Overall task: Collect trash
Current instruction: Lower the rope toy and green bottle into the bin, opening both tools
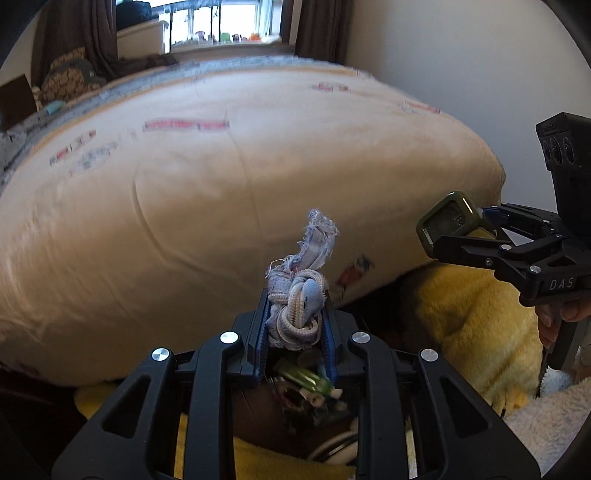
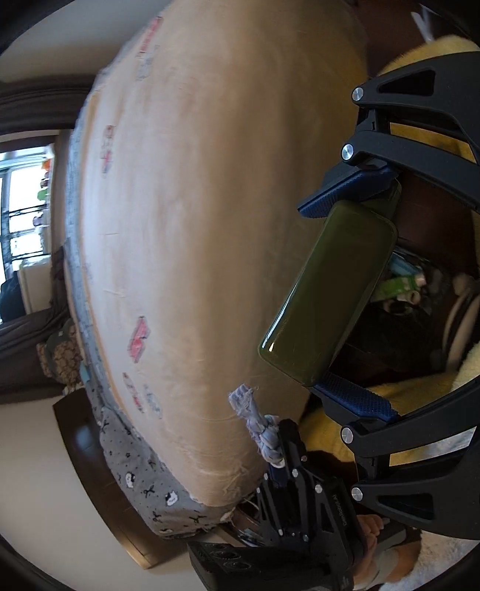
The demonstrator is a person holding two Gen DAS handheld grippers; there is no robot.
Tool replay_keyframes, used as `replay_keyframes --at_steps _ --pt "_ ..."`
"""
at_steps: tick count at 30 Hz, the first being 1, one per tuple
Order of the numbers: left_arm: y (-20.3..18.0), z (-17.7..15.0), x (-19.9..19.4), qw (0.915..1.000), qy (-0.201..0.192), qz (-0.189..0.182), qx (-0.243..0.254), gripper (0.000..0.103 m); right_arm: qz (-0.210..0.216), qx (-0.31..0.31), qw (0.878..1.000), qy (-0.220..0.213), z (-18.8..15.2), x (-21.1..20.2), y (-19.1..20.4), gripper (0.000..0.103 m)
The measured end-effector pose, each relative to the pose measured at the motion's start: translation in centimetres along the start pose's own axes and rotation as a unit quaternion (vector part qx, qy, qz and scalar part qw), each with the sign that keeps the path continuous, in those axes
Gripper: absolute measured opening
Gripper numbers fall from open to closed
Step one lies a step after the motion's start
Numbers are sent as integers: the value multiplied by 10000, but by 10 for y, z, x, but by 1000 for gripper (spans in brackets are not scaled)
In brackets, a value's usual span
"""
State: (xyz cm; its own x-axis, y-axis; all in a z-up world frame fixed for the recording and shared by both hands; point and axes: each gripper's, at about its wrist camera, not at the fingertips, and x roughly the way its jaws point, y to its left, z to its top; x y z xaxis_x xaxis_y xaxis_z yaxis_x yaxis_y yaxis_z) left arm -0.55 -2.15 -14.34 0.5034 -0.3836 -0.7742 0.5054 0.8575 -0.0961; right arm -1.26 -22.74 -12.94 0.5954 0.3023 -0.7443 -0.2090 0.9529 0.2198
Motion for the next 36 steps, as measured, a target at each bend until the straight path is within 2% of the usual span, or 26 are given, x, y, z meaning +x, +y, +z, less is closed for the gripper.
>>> replay_keyframes --at_steps 7,15,18,23,25,26,28,34,36 --pt "3 -31 49 9965 770 -234 -209 23 38 394 9952 897 -35 47 -8 85" --pt "12 -60 110 9825 1739 -447 -499 23 -29 651 9862 1524 -59 90 -10 85" --pt "17 -66 123 9780 1896 -580 -641 23 50 742 9836 1642 -61 100 -10 85" --pt "23 -66 127 9772 1890 -628 -736 26 27 755 9837 1629 -59 104 -10 85" --pt "23 -65 126 9768 1905 -600 -778 41 -38 785 9835 1631 -57 103 -9 87" --pt "20 -67 126 9772 1889 -570 -789 45 -44 801 9834 1630 -57 104 -11 92" --pt "22 -66 124 9776 1867 -541 -813 46 -83 849 9836 1589 -55 100 -13 95" --pt "31 -49 95 9847 1487 -296 -857 65 -245 851 9877 1289 -39 73 -21 98" --pt "33 -39 78 9886 1216 -158 -875 86 -360 764 9907 1064 -31 55 -19 99"
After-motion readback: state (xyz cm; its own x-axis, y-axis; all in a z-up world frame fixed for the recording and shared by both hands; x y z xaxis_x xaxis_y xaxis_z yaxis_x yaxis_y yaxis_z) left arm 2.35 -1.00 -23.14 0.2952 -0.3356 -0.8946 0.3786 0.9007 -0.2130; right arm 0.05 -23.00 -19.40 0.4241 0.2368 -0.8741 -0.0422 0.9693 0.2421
